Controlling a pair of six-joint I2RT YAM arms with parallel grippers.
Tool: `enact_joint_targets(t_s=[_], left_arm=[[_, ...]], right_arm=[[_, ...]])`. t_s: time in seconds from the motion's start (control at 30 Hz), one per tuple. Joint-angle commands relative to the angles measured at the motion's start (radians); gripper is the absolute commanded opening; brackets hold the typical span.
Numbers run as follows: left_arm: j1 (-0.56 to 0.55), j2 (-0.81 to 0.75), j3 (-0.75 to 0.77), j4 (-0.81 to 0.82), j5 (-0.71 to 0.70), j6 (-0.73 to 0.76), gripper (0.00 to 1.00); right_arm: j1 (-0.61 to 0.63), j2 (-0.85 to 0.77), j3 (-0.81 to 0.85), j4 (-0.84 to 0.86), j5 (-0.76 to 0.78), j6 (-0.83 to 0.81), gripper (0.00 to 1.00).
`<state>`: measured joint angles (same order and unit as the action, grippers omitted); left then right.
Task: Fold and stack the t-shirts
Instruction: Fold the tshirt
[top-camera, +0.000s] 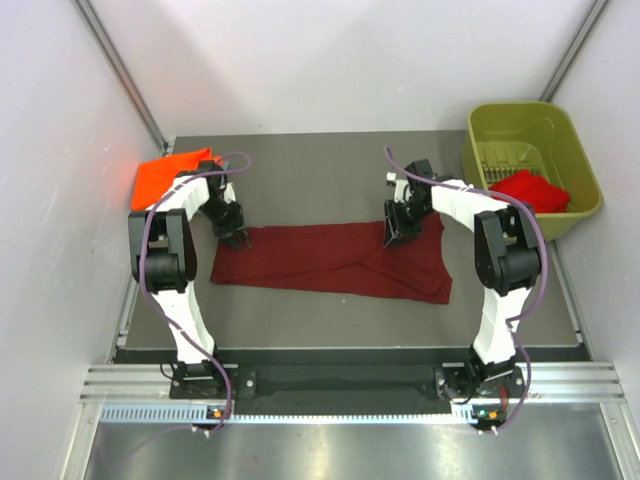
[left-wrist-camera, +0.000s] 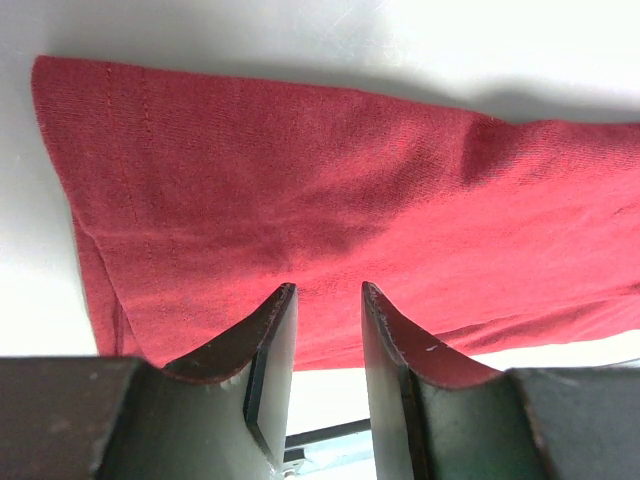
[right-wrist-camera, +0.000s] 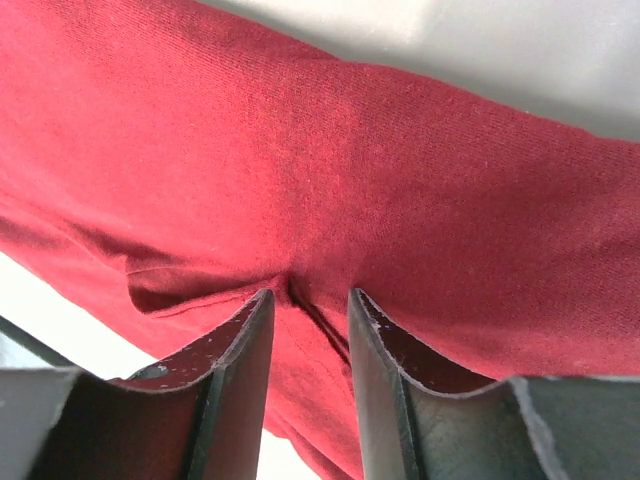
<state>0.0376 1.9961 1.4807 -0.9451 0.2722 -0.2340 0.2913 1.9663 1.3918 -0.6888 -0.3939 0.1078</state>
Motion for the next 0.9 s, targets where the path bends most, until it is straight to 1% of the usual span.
enact_joint_targets(t_s=[0.0,0.2,0.27,0.33,0.43,0.47,0.53,0.57,0.7,0.87], left_arm=[[-0.002,-0.028,0.018,0.015,0.007,-0.004,0.37],[-0.002,-0.022,0.021,0.022,0.013,-0.010,0.37],[-0.002,-0.025,0.021,0.022,0.015,-0.008,0.37],[-0.002,-0.026,0.020,0.022,0.015,-0.008,0.37],[-0.001,-0.031,0.012,0.025,0.015,-0.007,0.37],[-0.001,-0.033,0.009,0.025,0.015,-0.007,0.37],[-0.002,-0.036,0.007,0.026,0.015,-0.007,0.37],[-0.002,-0.037,0.006,0.026,0.015,-0.007,0.37],[-0.002,-0.039,0.006,0.025,0.024,-0.007,0.37],[-0.001,-0.028,0.015,0.026,0.025,-0.008,0.37]], right_arm=[[0.000,-0.012,0.038,0.000,-0.020,0.004,0.36],[0.025,-0.024,-0.008,0.000,-0.031,0.009,0.35],[0.037,-0.024,-0.017,0.003,-0.033,0.009,0.28],[0.049,-0.020,-0.013,-0.002,-0.045,0.012,0.25],[0.063,-0.015,-0.004,-0.002,-0.052,0.012,0.15],[0.068,-0.014,-0.002,-0.002,-0.056,0.015,0.08],[0.074,-0.024,0.006,-0.008,-0.054,0.015,0.01],[0.075,-0.030,0.007,-0.012,-0.053,0.015,0.00],[0.078,-0.102,0.000,-0.034,-0.049,0.033,0.00],[0.092,-0.208,-0.080,-0.074,-0.069,0.055,0.00]])
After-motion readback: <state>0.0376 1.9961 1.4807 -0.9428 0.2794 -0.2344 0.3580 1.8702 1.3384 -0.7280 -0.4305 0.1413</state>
